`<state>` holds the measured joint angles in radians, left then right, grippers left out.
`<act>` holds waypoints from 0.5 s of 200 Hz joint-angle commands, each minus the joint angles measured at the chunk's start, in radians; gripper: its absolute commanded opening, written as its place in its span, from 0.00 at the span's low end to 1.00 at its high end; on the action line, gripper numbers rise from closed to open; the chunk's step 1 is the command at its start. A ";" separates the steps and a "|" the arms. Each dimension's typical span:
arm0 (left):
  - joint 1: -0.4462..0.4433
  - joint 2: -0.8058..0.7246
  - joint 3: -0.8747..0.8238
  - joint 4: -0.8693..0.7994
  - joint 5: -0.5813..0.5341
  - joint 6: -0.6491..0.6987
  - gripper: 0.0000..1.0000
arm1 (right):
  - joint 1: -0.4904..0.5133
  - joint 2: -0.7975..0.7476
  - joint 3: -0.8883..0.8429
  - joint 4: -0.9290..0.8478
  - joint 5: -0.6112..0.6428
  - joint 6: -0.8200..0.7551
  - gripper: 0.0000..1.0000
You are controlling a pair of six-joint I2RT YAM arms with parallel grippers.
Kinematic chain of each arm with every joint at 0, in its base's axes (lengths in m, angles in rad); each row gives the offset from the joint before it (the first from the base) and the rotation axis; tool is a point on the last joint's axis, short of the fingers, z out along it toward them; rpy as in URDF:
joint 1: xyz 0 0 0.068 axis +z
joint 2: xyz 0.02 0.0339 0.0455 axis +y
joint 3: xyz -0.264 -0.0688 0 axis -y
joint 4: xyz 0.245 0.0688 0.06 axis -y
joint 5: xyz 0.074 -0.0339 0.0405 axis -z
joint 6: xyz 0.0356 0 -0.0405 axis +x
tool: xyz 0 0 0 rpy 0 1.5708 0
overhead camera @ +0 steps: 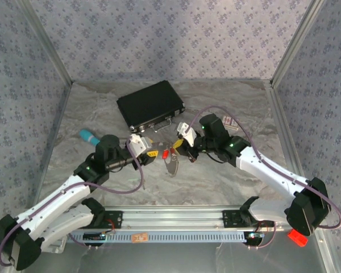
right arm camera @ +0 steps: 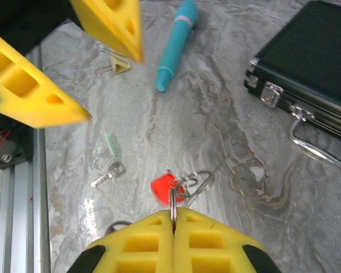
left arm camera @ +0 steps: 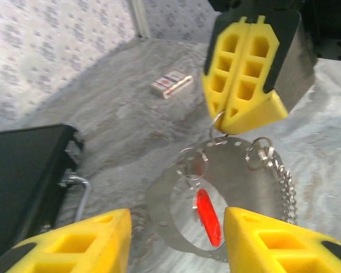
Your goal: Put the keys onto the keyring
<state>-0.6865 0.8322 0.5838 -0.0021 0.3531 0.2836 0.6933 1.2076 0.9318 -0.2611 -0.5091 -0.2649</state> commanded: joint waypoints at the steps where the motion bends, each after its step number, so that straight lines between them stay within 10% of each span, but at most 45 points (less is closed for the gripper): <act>1: -0.035 0.024 0.017 0.026 0.129 0.075 0.37 | 0.020 -0.029 -0.002 0.004 -0.059 -0.080 0.00; 100: -0.085 0.084 0.005 0.017 0.171 0.112 0.28 | 0.097 -0.042 -0.031 0.007 -0.074 -0.194 0.00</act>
<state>-0.7662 0.9058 0.5838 0.0017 0.4866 0.3775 0.7761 1.1915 0.8989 -0.2619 -0.5655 -0.4137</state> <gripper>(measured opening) 0.287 0.052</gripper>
